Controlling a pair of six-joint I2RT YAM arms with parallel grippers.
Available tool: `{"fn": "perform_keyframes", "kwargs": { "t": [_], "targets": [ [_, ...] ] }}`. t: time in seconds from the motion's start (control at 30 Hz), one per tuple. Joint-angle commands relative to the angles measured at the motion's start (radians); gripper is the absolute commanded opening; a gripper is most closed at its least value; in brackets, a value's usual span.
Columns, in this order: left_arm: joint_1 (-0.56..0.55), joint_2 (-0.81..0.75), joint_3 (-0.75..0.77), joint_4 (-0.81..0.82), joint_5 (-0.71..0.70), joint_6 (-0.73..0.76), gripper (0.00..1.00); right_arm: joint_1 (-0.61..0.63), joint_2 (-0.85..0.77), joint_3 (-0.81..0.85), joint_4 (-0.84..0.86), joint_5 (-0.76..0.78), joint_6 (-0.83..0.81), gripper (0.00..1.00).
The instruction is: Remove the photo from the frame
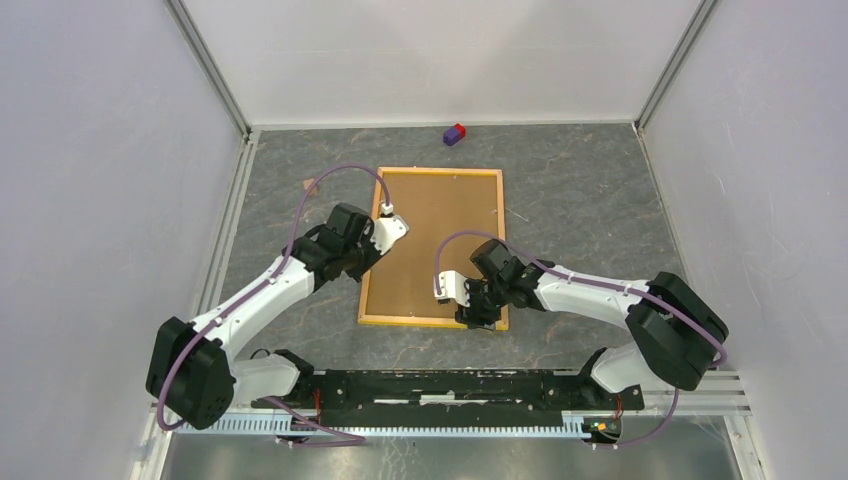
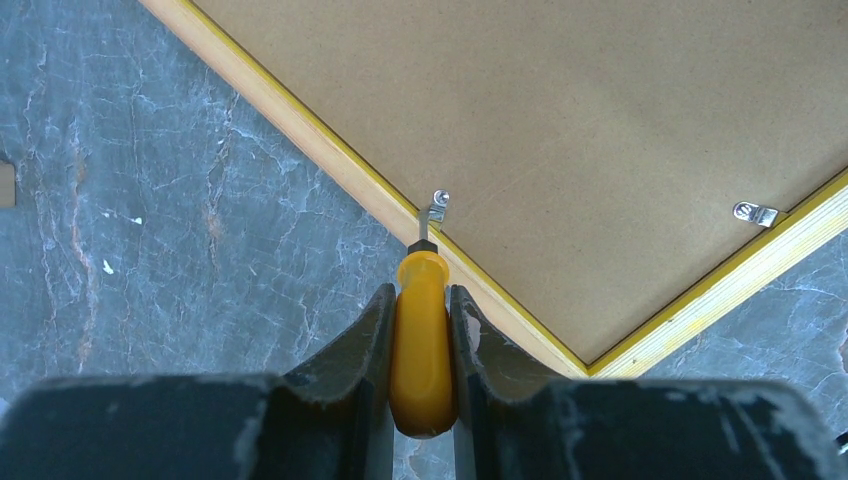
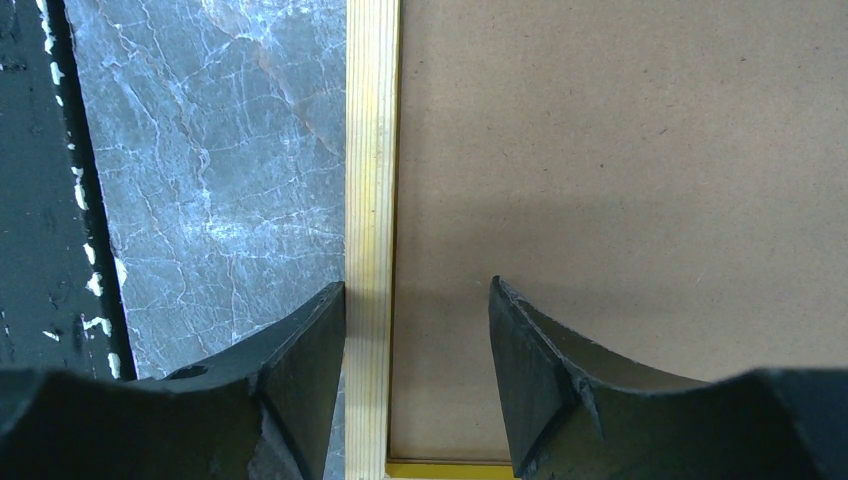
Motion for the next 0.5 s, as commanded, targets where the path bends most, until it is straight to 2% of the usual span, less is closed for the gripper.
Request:
{"fn": "perform_keyframes", "kwargs": {
  "t": [0.0,0.27,0.47],
  "targets": [
    [-0.010,0.014,-0.001,0.030,-0.003,0.048,0.02,0.006,0.020,-0.011,-0.009,-0.006,-0.005,0.59],
    [-0.039,0.027,-0.013,0.014,-0.021,0.083,0.02,0.006,0.023,-0.011,-0.011,-0.006,-0.005,0.59],
    [-0.050,0.021,0.017,-0.051,0.040,0.082,0.02,0.006,0.029,-0.009,-0.008,-0.006,-0.003,0.58]
  ]
}}
